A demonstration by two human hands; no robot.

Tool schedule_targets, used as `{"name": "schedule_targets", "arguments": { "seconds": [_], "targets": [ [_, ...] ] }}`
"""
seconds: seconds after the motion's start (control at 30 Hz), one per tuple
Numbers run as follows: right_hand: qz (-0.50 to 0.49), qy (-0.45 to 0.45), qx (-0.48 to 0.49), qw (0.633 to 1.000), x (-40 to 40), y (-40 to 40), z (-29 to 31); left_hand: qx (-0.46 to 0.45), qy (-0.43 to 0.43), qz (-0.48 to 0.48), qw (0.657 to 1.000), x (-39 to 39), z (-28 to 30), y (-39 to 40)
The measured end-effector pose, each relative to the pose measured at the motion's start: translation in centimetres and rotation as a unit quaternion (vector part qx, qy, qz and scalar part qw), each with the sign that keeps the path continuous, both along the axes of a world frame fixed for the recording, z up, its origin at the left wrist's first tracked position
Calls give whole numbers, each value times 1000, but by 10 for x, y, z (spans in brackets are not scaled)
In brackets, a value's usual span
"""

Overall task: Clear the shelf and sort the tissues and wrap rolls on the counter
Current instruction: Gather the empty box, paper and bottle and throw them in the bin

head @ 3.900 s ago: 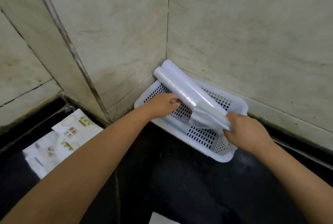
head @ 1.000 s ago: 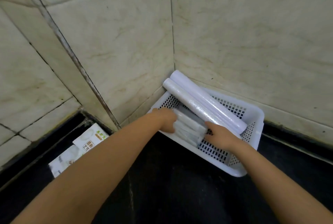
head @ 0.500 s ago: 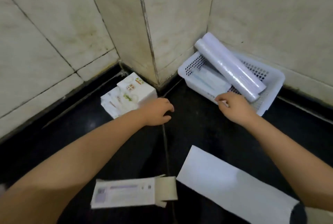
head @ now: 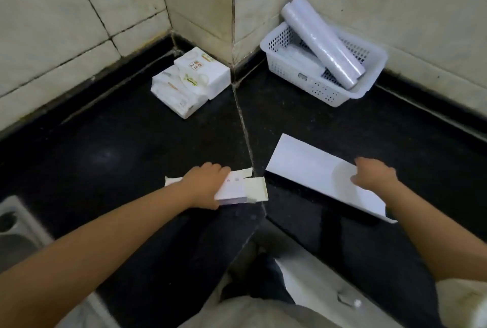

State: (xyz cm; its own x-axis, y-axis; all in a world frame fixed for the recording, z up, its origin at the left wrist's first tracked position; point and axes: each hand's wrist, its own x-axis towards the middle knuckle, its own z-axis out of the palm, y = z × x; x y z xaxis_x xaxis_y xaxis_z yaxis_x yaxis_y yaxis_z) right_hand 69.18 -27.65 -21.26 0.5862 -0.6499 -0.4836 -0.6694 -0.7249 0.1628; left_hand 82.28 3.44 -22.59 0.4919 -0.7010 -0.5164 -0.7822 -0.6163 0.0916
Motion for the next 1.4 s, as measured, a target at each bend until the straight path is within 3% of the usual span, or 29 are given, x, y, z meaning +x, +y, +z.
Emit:
{"name": "schedule_targets", "arguments": {
  "seconds": [0.13, 0.27, 0.37, 0.53, 0.7, 0.8, 0.87, 0.93, 1.1, 1.23, 1.4],
  "targets": [
    [-65, -101, 27, 992, -29, 3, -1, -84, -9, 90, 992, -3, 11, -23],
    [-120, -245, 53, 961, -63, -2, 21, -195, -1, 137, 971, -21, 29, -73],
    [-170, -310, 57, 934, -104, -10, 38, -239, 26, 126, 962, -48, 43, -120],
    [-267, -344, 50, 899, -193, -26, 54, -266, 55, 53, 961, -116, 63, -200],
    [-406, -426, 65, 806, -281, -44, 42, -247, 89, 18, 965, -191, 62, -255],
    [-491, -486, 45, 722, -305, -57, 18, -212, 98, 9, 972, -227, 48, -265],
    [-558, -477, 37, 677, -309, -68, 0, -201, 102, 13, 974, -241, 41, -266],
    [-583, -442, 50, 680, -312, -78, -14, -197, 100, 21, 975, -248, 40, -265],
    [-549, -372, 94, 743, -313, -92, -30, -185, 73, 43, 979, -246, 45, -258],
    [-543, -405, 61, 733, -313, -95, -25, -179, 72, 18, 981, -237, 49, -258],
    [-505, -455, -55, 731, -356, -82, 18, -211, 80, -84, 971, -261, 65, -299]
  ]
}}
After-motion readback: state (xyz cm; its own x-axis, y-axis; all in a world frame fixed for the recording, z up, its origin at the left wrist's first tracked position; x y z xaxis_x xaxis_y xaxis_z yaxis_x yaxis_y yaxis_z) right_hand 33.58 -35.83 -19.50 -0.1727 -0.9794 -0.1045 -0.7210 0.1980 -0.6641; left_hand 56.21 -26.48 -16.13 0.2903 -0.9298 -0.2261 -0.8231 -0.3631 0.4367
